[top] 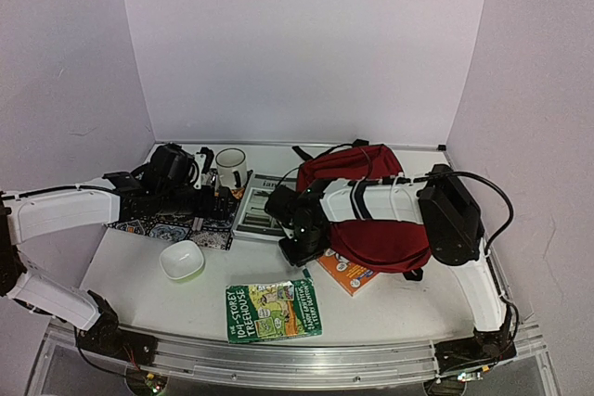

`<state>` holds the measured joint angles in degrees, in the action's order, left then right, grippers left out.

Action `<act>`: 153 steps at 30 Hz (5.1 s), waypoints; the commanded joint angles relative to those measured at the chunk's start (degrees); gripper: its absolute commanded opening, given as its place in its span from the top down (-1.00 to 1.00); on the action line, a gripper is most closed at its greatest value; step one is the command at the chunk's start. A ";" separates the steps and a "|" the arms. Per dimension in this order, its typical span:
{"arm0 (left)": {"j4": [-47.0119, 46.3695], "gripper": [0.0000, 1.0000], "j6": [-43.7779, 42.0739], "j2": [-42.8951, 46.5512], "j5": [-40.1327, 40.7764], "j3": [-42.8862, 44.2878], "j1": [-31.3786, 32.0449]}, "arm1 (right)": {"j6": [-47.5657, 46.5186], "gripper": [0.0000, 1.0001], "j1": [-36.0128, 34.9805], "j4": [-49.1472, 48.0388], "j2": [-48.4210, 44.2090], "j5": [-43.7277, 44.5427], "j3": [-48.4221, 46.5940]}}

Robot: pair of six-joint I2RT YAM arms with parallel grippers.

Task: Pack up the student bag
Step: Pick up the pen from the center of the board, then pick up the student bag from the book, then adjust the book in the student bag, then place the pen in the lower front pocket of the bag.

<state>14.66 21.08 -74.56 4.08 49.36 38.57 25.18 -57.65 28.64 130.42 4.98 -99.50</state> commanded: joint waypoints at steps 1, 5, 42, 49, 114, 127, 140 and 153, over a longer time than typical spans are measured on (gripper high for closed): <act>-0.09 -0.99 0.01 1.72 -0.78 0.26 -0.33 | 0.13 0.72 0.24 8.25 5.36 1.21 -0.97; -0.14 -0.99 -0.06 2.66 -1.05 -0.18 -0.31 | -0.72 0.97 0.50 8.33 4.69 1.64 -3.01; -10.42 -0.65 15.53 -27.74 -25.04 21.30 2.16 | 5.21 1.00 9.19 -2.47 -36.14 19.30 24.92; -12.67 -0.39 18.30 -36.72 -27.22 27.53 4.23 | 6.05 1.00 9.20 -6.98 -38.61 20.68 28.69; -22.23 1.00 19.72 -21.21 -19.45 7.71 8.81 | 19.31 1.00 16.96 -27.99 -42.99 -15.36 44.38; -22.34 1.00 15.93 -21.12 -18.73 6.54 9.24 | 19.73 1.00 18.18 -31.70 -32.69 -23.43 37.50; -22.35 1.00 13.39 -20.97 -18.98 3.91 9.57 | 21.23 1.00 22.26 -31.76 -30.44 -25.81 33.55; -22.50 1.00 11.12 -20.06 -20.08 2.82 10.30 | 34.07 1.00 25.47 -44.14 -24.11 -24.10 31.09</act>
<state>-7.08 34.24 -97.23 -14.79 52.73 48.39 52.50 -32.57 -8.85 105.28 -20.13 -67.42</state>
